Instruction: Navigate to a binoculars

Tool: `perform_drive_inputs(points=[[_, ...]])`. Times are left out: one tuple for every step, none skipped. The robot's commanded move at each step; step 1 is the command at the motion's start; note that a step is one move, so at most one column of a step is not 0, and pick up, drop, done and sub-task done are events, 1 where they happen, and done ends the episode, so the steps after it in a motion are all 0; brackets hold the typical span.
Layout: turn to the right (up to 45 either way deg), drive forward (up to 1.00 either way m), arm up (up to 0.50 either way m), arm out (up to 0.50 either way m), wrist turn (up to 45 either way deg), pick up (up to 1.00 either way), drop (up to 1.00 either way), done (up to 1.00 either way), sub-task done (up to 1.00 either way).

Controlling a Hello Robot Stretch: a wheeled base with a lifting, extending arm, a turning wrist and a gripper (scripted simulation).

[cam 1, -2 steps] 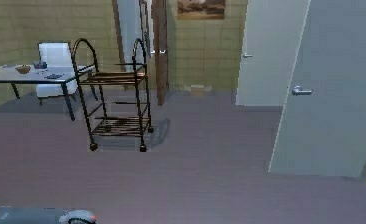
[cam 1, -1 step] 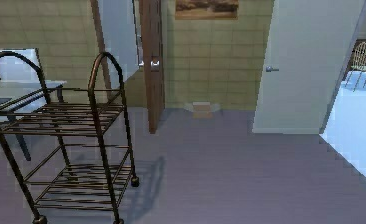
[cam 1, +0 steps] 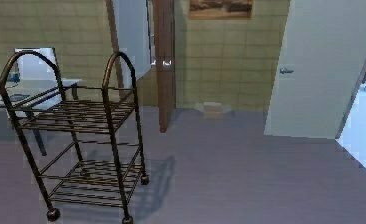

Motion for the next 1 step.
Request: perform_drive_inputs(points=[[0.0,1.00,0.00,0.00,0.0,0.00,0.00,0.00,0.00]])
